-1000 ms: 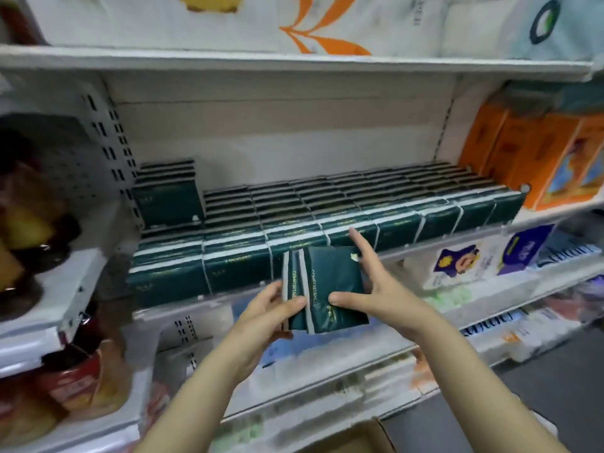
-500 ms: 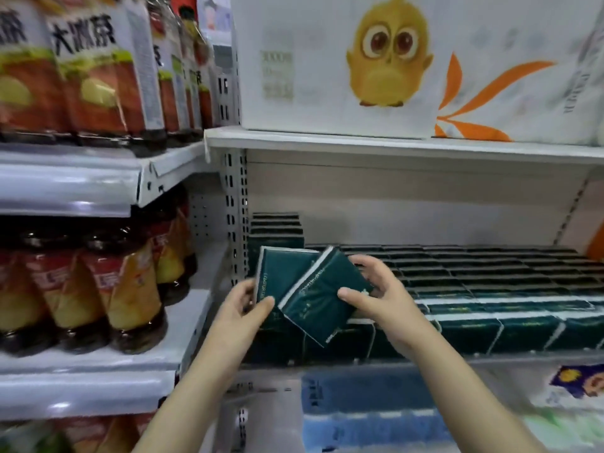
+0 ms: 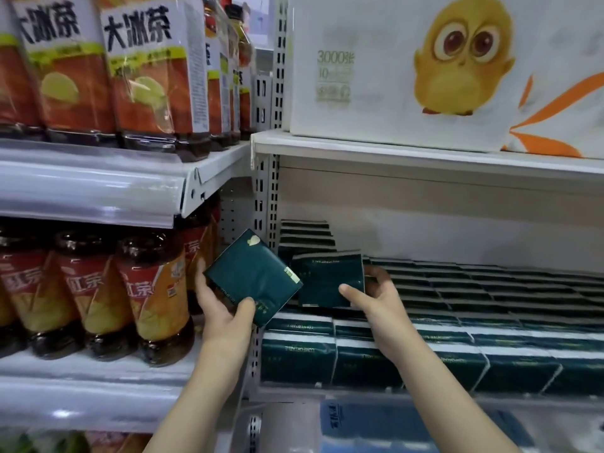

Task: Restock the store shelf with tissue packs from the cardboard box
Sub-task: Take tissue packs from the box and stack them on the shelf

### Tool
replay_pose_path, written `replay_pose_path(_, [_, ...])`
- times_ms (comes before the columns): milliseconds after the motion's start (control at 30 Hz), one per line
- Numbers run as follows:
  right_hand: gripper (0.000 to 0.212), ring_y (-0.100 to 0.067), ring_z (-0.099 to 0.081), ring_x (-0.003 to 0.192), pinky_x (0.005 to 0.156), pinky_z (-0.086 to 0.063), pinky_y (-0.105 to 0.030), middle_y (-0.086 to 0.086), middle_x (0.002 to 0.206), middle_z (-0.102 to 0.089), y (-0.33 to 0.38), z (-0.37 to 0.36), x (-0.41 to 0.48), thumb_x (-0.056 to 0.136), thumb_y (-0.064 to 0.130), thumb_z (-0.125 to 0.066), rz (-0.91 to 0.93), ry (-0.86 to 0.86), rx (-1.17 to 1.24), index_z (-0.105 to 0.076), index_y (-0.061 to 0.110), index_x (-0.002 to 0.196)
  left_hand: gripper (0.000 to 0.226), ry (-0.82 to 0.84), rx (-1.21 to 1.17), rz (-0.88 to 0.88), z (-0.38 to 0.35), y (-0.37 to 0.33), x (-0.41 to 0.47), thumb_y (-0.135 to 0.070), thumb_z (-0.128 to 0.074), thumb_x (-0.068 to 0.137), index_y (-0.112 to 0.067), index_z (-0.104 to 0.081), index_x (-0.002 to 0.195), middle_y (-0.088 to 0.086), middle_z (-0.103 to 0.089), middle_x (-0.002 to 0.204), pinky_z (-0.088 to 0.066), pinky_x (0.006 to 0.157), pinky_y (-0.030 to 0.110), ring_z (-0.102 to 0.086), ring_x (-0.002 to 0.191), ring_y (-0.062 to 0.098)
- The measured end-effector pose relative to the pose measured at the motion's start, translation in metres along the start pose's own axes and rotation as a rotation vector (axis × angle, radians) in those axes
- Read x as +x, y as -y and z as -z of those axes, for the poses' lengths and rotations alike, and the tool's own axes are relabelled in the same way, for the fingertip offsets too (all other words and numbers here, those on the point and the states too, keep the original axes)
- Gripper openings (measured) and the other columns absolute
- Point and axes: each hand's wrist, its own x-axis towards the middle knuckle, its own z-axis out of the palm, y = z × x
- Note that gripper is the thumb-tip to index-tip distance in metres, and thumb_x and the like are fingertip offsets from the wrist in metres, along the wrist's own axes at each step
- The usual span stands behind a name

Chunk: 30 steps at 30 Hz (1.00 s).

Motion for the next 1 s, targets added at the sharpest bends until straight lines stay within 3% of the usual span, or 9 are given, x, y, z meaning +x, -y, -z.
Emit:
replay_pose_path(67, [0.050, -0.020, -0.065, 0.106, 0.097, -0.051, -0.041, -0.001, 0.118, -0.067, -0.001, -0.005, 0.003, 0.081, 0.022, -0.078, 0.006, 0.012, -0.066, -0.051, 0.025, 0.123, 0.093, -0.023, -0.033, 0.001, 0.001, 0.004, 0.002, 0.008, -0.047, 0.091, -0.074, -0.015, 0.123, -0.001, -0.034, 0.151, -0.039, 0.106, 0.059, -0.044, 0.132, 0.020])
replay_pose_path(133, [0.052, -0.020, -0.065, 0.104, 0.095, -0.052, -0.041, 0.002, 0.115, -0.067, -0.003, -0.010, 0.006, 0.075, 0.031, -0.080, 0.036, 0.019, -0.152, -0.053, 0.027, 0.120, 0.088, -0.049, -0.053, 0.007, 0.002, 0.007, 0.004, 0.008, -0.048, 0.090, -0.069, -0.020, 0.122, 0.000, -0.037, 0.148, -0.041, 0.103, 0.061, -0.046, 0.129, 0.021])
replay_pose_path(300, [0.035, -0.020, -0.068, 0.092, 0.072, -0.052, -0.020, 0.000, 0.103, -0.069, -0.008, -0.022, 0.017, 0.082, 0.019, -0.077, 0.075, -0.048, -0.248, -0.051, 0.029, 0.104, 0.078, -0.055, -0.116, 0.024, 0.002, 0.009, 0.005, 0.002, -0.054, 0.086, -0.065, -0.028, 0.117, 0.003, -0.044, 0.140, -0.043, 0.100, 0.061, -0.052, 0.124, 0.024])
replay_pose_path(367, [0.046, -0.022, -0.068, 0.093, 0.070, -0.051, -0.021, -0.004, 0.106, -0.068, -0.011, -0.025, 0.022, 0.081, 0.019, -0.077, 0.059, -0.073, -0.271, -0.045, 0.030, 0.112, 0.074, -0.063, -0.127, 0.045, 0.002, 0.012, 0.007, 0.006, -0.052, 0.089, -0.055, -0.027, 0.123, 0.002, -0.047, 0.137, -0.044, 0.099, 0.061, -0.054, 0.121, 0.024])
replay_pose_path(467, [0.060, -0.020, -0.067, 0.093, 0.065, -0.049, -0.014, -0.003, 0.110, -0.066, -0.010, -0.028, 0.026, 0.082, 0.017, -0.076, 0.045, -0.081, -0.304, -0.041, 0.024, 0.130, 0.068, -0.067, -0.131, 0.064, 0.003, 0.015, 0.009, 0.006, -0.051, 0.090, -0.053, -0.032, 0.117, 0.000, -0.049, 0.132, -0.046, 0.097, 0.060, -0.056, 0.117, 0.023])
replay_pose_path(533, [0.065, -0.018, -0.064, 0.096, 0.067, -0.047, -0.014, -0.002, 0.113, -0.063, -0.009, -0.030, 0.028, 0.083, 0.017, -0.076, 0.047, -0.079, -0.344, -0.039, 0.022, 0.137, 0.068, -0.064, -0.131, 0.074, 0.002, 0.015, 0.010, 0.005, -0.051, 0.090, -0.057, -0.034, 0.111, -0.003, -0.050, 0.128, -0.048, 0.096, 0.058, -0.057, 0.115, 0.022])
replay_pose_path(867, [0.068, -0.010, -0.052, 0.100, 0.080, -0.042, -0.019, -0.001, 0.125, -0.058, -0.010, -0.038, 0.031, 0.081, 0.019, -0.078, 0.086, -0.075, -0.463, -0.043, 0.018, 0.139, 0.064, -0.063, -0.156, 0.102, 0.000, 0.017, 0.011, 0.008, -0.052, 0.089, -0.043, -0.030, 0.122, -0.003, -0.052, 0.123, -0.047, 0.098, 0.058, -0.057, 0.113, 0.021])
replay_pose_path(1000, [0.071, -0.017, -0.057, 0.109, 0.086, -0.049, -0.025, -0.004, 0.132, -0.056, -0.010, -0.036, 0.028, 0.080, 0.023, -0.079, 0.078, -0.097, -0.432, -0.042, 0.021, 0.140, 0.064, -0.048, -0.165, 0.109, 0.002, 0.016, 0.010, 0.006, -0.053, 0.089, -0.045, -0.030, 0.121, 0.000, -0.051, 0.129, -0.048, 0.096, 0.057, -0.058, 0.113, 0.021])
